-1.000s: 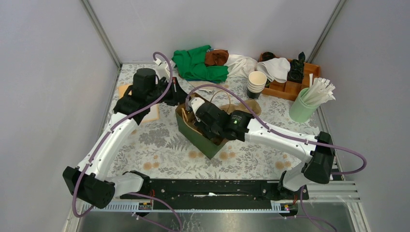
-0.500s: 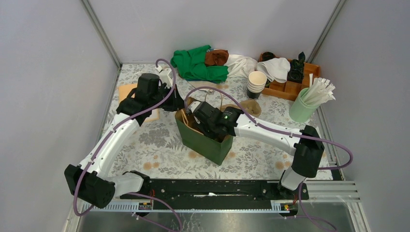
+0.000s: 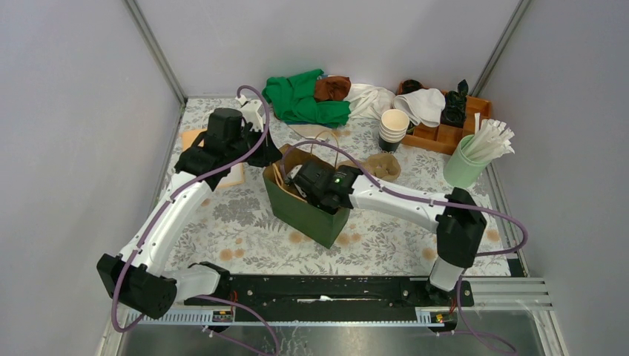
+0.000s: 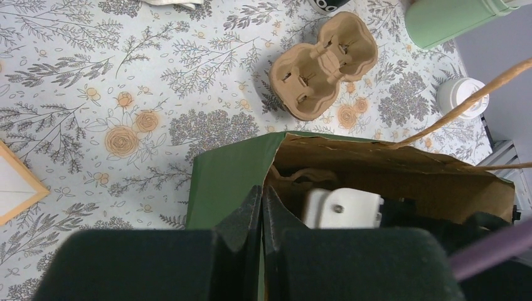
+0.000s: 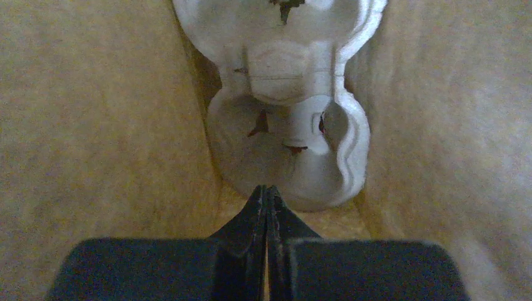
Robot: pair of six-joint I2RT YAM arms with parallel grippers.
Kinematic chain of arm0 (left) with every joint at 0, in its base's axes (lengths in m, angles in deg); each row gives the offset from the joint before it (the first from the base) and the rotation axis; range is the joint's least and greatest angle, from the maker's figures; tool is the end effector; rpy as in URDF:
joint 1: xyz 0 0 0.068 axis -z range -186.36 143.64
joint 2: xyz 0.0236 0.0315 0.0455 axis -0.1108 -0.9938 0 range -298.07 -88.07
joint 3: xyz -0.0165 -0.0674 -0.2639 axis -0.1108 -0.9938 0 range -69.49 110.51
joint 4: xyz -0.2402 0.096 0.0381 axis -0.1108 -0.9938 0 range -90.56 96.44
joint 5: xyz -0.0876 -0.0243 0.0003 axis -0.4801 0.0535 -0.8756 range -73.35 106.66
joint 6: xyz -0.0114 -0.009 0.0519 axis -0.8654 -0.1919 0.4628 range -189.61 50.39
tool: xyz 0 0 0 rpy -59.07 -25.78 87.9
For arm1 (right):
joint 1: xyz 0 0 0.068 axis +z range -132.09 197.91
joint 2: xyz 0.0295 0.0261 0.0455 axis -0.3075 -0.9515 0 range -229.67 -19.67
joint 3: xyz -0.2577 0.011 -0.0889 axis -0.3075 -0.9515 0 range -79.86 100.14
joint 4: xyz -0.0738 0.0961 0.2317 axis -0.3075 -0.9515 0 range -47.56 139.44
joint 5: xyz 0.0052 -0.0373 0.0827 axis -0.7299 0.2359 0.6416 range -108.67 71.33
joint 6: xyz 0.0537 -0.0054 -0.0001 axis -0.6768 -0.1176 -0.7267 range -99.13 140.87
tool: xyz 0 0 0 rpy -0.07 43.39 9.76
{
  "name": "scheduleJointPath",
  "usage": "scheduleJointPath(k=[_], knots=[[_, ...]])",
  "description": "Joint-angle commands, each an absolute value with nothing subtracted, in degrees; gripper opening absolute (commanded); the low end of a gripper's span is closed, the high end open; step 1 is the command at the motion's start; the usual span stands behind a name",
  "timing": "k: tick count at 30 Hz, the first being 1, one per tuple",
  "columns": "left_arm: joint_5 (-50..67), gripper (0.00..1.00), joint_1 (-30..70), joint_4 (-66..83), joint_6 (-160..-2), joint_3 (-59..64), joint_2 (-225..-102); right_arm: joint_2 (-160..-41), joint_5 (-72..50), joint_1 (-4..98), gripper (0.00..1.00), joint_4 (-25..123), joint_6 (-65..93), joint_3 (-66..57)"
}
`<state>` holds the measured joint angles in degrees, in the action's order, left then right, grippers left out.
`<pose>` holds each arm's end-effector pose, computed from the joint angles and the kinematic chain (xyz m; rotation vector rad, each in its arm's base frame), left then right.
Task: Pack the takeout coffee
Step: Place the cup tray in the takeout bag.
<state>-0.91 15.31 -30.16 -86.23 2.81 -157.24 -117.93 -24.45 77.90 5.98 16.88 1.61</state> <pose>0.2354 -0.1051 0.3740 0.2800 2.1939 -0.7104 0.1853 0.3135 0.2664 -1.2070 2.3452 0.2581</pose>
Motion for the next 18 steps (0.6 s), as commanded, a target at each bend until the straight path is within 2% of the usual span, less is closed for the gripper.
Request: scheduleJointPath(k=[1, 18], knots=[[-1.2, 0.05, 15.1, -28.8, -84.6, 4.4, -156.6, -121.4, -23.4, 77.1, 0.00, 3.9, 18.6, 4.5], [-1.0, 0.05, 16.2, -28.8, -82.6, 1.5, -155.2, -125.0, -27.1, 75.8, 0.00, 6.4, 19.4, 4.2]])
